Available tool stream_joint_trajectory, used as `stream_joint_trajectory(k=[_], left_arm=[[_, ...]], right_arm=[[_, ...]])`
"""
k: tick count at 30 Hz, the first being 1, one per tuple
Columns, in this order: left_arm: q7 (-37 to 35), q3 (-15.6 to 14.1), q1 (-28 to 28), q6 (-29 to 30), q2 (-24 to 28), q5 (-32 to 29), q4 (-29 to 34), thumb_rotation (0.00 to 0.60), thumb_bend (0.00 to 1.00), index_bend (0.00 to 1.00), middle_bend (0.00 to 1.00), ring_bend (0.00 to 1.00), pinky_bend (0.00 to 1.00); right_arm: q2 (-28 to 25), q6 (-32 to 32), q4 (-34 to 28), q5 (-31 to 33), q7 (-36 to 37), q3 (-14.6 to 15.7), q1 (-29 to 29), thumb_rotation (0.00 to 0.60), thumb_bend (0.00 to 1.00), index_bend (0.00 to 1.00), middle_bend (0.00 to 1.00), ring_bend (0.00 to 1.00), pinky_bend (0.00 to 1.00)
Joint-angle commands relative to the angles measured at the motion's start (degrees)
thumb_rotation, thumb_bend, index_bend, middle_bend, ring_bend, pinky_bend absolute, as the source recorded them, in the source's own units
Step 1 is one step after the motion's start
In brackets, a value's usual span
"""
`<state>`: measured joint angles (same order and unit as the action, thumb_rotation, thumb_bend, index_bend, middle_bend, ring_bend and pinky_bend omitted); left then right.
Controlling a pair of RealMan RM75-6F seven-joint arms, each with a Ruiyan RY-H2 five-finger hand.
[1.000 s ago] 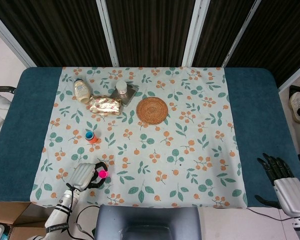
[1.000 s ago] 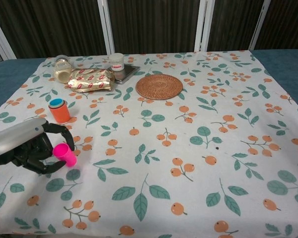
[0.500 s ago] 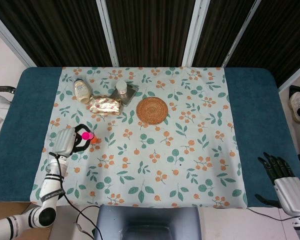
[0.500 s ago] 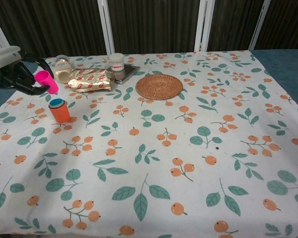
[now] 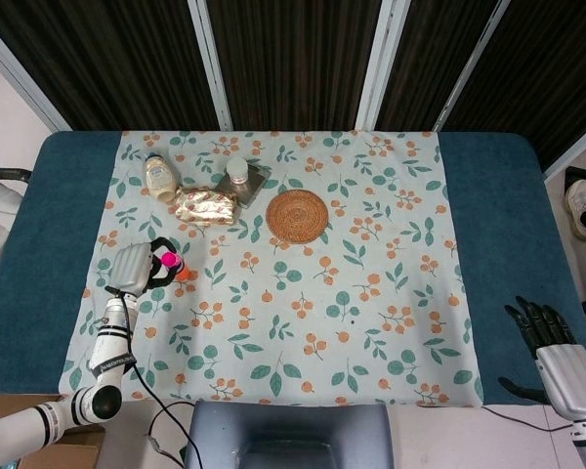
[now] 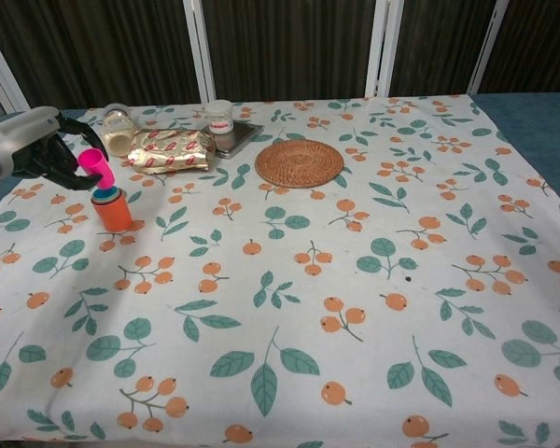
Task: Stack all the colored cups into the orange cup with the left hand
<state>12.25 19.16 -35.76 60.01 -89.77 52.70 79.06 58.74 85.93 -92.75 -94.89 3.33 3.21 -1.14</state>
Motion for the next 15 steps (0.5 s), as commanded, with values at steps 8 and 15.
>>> stream_joint_trajectory(k=[8, 15], left_arm=[[-0.79, -1.13, -0.51, -0.98, -1.17, -0.02, -2.63, 0.6, 0.37, 0.56, 1.0, 1.0, 1.0], [-0.25, -1.6, -1.02, -3.53, -0.93, -2.13, -3.59, 0.6, 0.37, 0.2, 1.0, 1.0, 1.0]], right_arm=[[0.12, -0.09, -0.06, 0.19, -0.3, -0.08, 0.0, 0.6, 0.19, 0.0, 0.0, 0.0, 0.0], [0.15, -0.18, -0.06, 0.35, -0.38, -0.15, -0.01, 0.6, 0.19, 0.0, 0.0, 0.0, 0.0]])
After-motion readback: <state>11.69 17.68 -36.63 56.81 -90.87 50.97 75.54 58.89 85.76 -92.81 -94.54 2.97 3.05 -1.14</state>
